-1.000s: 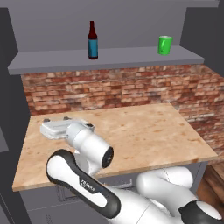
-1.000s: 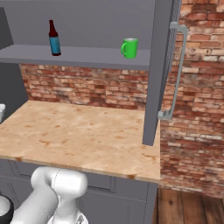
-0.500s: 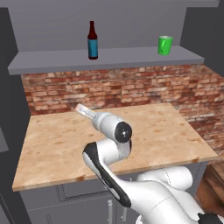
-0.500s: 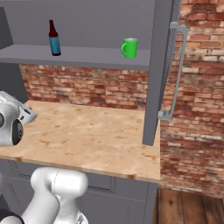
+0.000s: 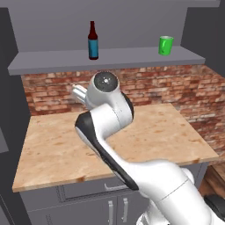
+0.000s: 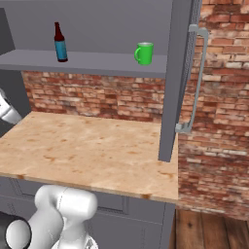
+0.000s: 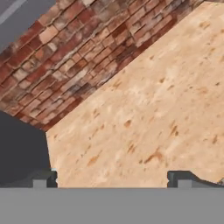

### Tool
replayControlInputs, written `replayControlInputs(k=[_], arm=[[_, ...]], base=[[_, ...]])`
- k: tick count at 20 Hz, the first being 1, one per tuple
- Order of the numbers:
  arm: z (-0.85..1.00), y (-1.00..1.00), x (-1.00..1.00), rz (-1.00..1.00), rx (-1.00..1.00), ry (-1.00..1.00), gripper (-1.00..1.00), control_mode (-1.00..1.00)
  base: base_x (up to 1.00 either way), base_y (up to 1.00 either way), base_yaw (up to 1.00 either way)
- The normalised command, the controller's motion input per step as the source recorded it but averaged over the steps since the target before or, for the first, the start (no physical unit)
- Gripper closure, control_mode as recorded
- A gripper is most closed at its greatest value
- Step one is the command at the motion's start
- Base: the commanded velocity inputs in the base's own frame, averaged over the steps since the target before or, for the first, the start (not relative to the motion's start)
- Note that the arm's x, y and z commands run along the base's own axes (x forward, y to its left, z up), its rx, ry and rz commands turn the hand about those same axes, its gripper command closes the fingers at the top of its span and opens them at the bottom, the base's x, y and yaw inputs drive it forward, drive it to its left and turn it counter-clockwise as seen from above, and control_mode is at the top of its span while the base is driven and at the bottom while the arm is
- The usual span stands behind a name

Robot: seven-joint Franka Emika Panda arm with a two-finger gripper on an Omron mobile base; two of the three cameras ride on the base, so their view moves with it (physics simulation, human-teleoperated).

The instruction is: Open the cabinet directly in front. Then move the beer and the mug to the dining counter with the jar on it.

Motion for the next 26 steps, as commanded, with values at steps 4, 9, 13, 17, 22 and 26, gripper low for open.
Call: replayControlInputs(k=[4, 9, 13, 17, 22, 26], arm=[[-0.26, 0.0, -0.35, 0.03, -0.15, -0.07, -1.0, -1.0], [0.09, -0.06, -0.31, 0.2, -0.12, -0.43, -1.0, -1.0], [0.52, -0.05, -0.35, 0.19, 0.0, -0.34, -1.0, -1.0], [0.74, -0.11, -0.15, 0.2, 0.0, -0.11, -1.0, -1.0], [0.73, -0.31, -0.15, 0.2, 0.0, 0.01, -1.0, -1.0], [0.2, -0.48, -0.14, 0.16, -0.06, 0.06, -1.0, -1.0]], base=[[0.0, 0.0, 0.0], [0.0, 0.0, 0.0], [0.0, 0.0, 0.0], [0.0, 0.0, 0.0], [0.0, 0.0, 0.0], [0.0, 0.0, 0.0]])
